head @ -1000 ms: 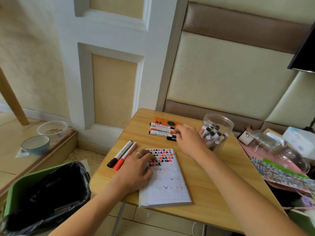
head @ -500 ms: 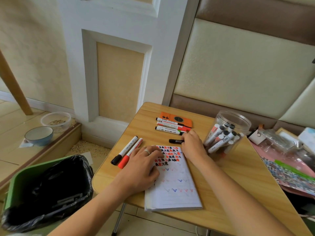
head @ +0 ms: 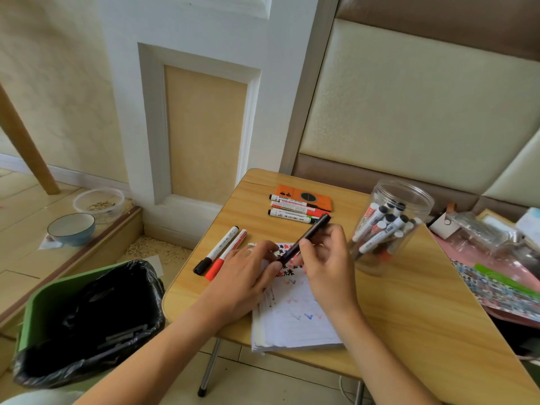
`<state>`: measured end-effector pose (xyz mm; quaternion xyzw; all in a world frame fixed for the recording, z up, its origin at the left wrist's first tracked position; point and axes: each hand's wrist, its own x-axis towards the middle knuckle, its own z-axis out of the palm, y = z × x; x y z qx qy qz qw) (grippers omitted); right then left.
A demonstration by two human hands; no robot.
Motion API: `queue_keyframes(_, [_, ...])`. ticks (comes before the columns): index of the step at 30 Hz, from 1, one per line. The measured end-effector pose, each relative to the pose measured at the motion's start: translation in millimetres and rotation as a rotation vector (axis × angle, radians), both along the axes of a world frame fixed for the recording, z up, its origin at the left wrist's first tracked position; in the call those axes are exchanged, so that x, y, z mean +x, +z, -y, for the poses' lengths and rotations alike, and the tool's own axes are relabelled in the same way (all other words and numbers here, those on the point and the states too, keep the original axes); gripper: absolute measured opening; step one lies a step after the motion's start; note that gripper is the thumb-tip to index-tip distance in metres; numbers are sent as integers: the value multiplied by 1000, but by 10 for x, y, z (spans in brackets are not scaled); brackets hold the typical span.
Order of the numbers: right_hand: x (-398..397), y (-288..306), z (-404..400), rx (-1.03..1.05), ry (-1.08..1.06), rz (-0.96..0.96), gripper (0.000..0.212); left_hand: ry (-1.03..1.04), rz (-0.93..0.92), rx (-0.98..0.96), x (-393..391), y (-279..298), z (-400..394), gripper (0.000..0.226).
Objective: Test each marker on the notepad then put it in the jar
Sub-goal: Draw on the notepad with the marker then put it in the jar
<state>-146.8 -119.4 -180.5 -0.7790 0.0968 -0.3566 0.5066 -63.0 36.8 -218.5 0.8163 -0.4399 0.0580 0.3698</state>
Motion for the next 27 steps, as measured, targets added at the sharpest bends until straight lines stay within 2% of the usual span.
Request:
queue_keyframes(4, [-37, -38, -55, 222, 87, -3, 47, -3, 111, 3, 22, -10, 2, 25])
queue_keyframes(6, [-39, -57, 1, 264, 92, -11, 58, 17, 131, -9, 26, -11, 10, 20])
queue_keyframes(8, [-49, -78, 33, 242, 66, -31, 61, 38, 127, -19, 27, -10, 13, 24])
queue_keyframes(10, [-71, -100, 54, 36, -33, -19, 60, 47, 109, -24, 23, -7, 15, 30])
queue_keyframes(13, [-89, -131, 111, -530, -238, -30, 38, 50, 118, -3, 33, -19, 23, 28])
queue_keyframes(16, [-58, -135, 157, -862, -214, -76, 17, 14, 121, -9, 36, -17, 32, 29])
queue_keyframes(20, [-38, -127, 199, -1018, 17, -146, 25, -33, 82, -43, 17, -7, 19, 23])
queue_keyframes(24, [-47, -93, 268, -1128, 9, -183, 19, -78, -8, -21, -3, 0, -23, 29])
queue_keyframes(27, [-57, -83, 276, -1127, 75, -241, 30, -63, -5, 34, 16, -26, -21, 26])
